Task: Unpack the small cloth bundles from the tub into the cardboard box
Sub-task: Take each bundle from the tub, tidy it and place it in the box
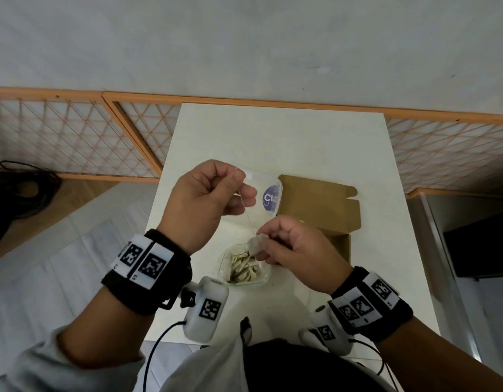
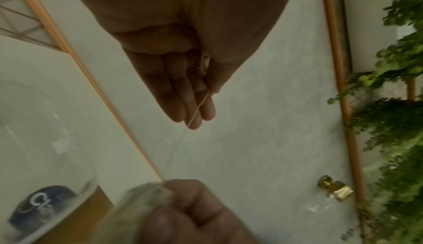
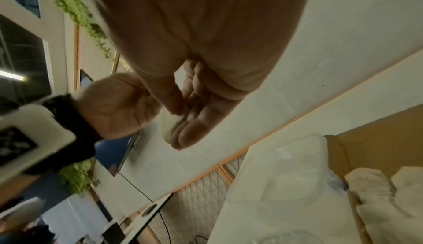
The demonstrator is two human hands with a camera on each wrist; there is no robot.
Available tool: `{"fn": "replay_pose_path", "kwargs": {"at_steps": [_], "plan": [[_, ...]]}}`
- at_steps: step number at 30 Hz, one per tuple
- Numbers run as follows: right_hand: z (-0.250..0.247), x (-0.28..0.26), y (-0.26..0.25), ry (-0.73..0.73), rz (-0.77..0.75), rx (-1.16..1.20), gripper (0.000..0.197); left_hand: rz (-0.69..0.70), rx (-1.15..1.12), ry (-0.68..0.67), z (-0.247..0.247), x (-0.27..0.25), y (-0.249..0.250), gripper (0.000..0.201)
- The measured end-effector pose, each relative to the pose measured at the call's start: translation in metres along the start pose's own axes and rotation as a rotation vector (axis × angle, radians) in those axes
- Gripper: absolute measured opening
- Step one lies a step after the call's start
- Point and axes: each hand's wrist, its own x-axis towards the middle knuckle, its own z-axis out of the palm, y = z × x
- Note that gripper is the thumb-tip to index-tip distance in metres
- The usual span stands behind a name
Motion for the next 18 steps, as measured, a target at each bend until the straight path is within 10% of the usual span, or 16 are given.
{"fn": "replay_pose_path", "kwargs": {"at_steps": [7, 18], "plan": [[-0.013, -0.006, -0.007, 0.118, -0.008, 0.109, 0.005, -0.068, 0.516, 0.053, 0.001, 0.006, -0.027, 0.062], [-0.013, -0.013, -0.011, 0.129, -0.045, 0.095, 0.006, 0.061, 0.355, -0.129, 0.021, -0.026, -0.04, 0.015]]}}
